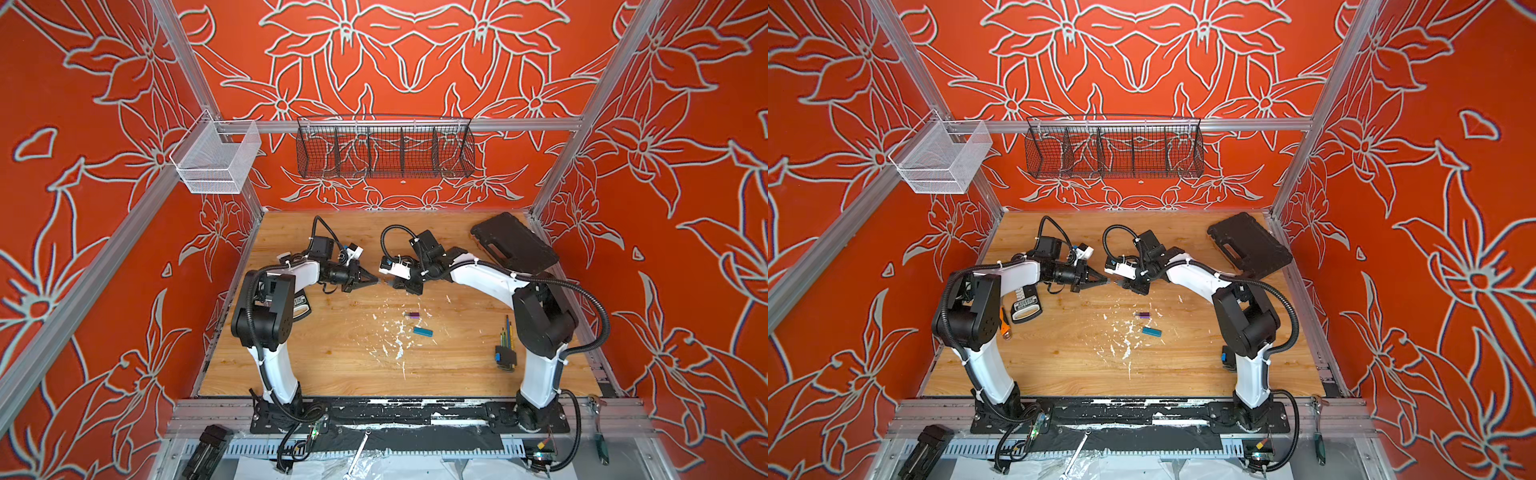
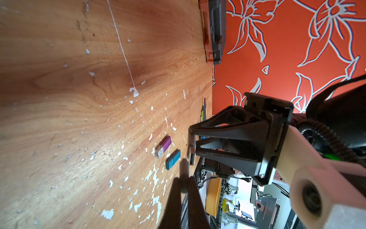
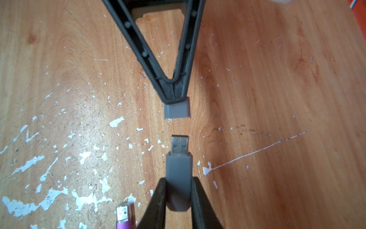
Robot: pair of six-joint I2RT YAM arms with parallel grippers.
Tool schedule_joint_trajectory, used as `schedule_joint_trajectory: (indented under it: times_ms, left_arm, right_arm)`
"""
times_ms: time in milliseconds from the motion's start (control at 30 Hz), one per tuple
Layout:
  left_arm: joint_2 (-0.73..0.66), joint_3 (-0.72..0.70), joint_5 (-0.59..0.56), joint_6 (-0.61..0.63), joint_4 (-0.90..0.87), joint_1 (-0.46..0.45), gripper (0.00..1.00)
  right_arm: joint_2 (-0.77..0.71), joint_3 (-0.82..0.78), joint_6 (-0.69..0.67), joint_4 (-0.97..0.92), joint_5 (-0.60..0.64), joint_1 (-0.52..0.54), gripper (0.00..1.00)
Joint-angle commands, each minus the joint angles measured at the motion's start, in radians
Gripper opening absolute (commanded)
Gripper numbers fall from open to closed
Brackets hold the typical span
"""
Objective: Close the usb drive cover
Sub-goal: Pick up the USB drive from the center of the board, then close the cover of the USB drive.
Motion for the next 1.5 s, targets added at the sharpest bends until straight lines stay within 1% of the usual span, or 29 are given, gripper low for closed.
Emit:
schedule_joint_trajectory:
  times_ms: [0, 667, 833, 967, 1167, 1467]
  left_arm:
    - [-0.02, 0.018, 0.011, 0.018, -0.015, -0.007, 0.0]
    - [-0.01, 0.029, 0.003, 0.002, -0.004, -0.021, 0.0]
    - [-0.013, 0.028, -0.018, 0.001, -0.001, -0.023, 0.0]
    - [-0.021, 0.026, -0.041, 0.003, -0.002, -0.023, 0.0]
    - [-0.023, 0.025, -0.056, 0.002, -0.001, -0.023, 0.0]
    - [-0.025, 0.015, -0.054, -0.02, 0.03, -0.023, 0.0]
  right_arm:
    - [0.019, 0.028, 0.018, 0.016, -0.026, 0.01, 0.19]
    - [0.042, 0.048, 0.033, 0.024, -0.031, 0.021, 0.19]
    - [0.039, 0.043, 0.034, 0.024, -0.034, 0.021, 0.19]
    - [0.041, 0.042, 0.043, 0.012, -0.007, 0.021, 0.18]
    - [0.03, 0.024, 0.059, 0.03, -0.003, 0.019, 0.18]
    - [0.03, 0.028, 0.066, 0.036, -0.035, 0.021, 0.18]
